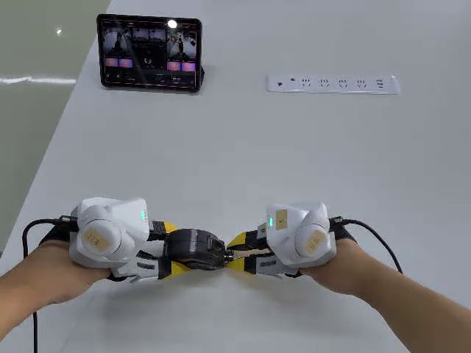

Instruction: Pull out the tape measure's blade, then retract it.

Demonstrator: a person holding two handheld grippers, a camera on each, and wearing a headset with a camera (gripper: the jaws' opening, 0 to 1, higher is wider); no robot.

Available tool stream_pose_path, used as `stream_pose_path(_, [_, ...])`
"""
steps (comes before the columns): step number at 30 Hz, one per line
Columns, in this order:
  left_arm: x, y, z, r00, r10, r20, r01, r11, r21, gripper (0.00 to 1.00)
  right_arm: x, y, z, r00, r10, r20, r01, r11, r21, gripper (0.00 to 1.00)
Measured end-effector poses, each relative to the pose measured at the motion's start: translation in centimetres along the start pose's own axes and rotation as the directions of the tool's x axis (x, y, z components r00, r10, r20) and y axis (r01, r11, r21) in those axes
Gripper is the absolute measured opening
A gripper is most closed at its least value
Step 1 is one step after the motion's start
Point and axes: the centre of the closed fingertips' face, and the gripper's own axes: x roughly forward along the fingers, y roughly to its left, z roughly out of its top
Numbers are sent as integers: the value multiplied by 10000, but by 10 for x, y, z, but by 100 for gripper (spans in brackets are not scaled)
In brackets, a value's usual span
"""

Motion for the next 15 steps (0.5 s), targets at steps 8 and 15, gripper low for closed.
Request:
stream_pose_path(8, [0,0,0,10000,3,-3,-3,10000,28,28,-7,-1,-4,9999,-70,-89,68,9999,-153,9])
stream_pose_path(15, [0,0,0,10000,6,16,-6,10000,-32,28,-15,0,-10,9997,-188,-160,186,9998,-114,9])
